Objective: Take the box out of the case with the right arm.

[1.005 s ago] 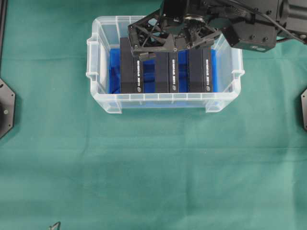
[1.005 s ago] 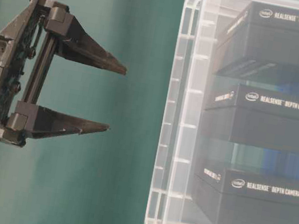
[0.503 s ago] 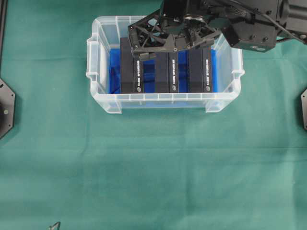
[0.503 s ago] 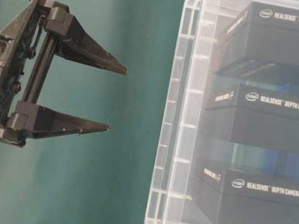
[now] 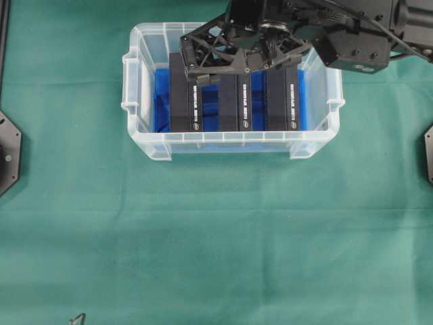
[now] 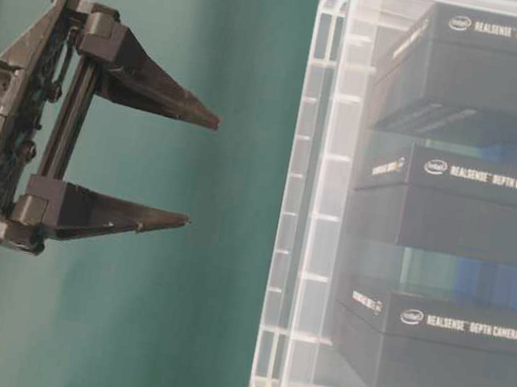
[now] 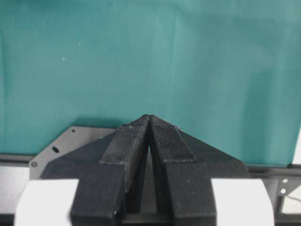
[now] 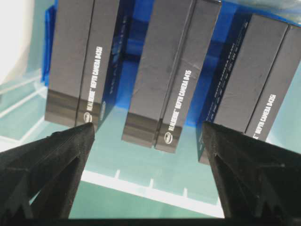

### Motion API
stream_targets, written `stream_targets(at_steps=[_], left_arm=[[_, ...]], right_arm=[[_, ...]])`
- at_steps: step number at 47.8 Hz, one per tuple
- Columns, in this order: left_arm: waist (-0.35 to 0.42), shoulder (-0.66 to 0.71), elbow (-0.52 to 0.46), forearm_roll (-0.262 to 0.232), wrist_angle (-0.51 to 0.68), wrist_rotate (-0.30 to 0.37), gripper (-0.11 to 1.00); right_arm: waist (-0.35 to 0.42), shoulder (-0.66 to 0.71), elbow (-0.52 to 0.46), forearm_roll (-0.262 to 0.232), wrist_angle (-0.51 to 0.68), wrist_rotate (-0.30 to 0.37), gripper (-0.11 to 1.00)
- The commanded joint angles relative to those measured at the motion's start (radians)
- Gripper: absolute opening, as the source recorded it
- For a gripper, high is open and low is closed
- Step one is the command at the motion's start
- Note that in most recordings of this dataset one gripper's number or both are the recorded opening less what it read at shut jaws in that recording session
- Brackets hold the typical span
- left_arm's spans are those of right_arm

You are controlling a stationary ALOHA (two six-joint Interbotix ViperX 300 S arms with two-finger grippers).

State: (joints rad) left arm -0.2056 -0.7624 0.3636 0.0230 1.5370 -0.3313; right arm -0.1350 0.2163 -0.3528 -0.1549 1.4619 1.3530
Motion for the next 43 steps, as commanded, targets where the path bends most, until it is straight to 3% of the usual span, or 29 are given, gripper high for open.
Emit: stream_targets(at_steps=[1, 43], left_arm=[[-0.003, 0.003, -0.012, 0.003, -0.003, -0.002, 0.0], [-0.005, 0.003, -0.012, 0.003, -0.003, -0.002, 0.0]], right_arm=[[-0.002, -0.018, -0.025, 0.002, -0.009, 0.0, 0.95], [-0.002, -0.009, -0.023, 0.003, -0.011, -0.002, 0.95]])
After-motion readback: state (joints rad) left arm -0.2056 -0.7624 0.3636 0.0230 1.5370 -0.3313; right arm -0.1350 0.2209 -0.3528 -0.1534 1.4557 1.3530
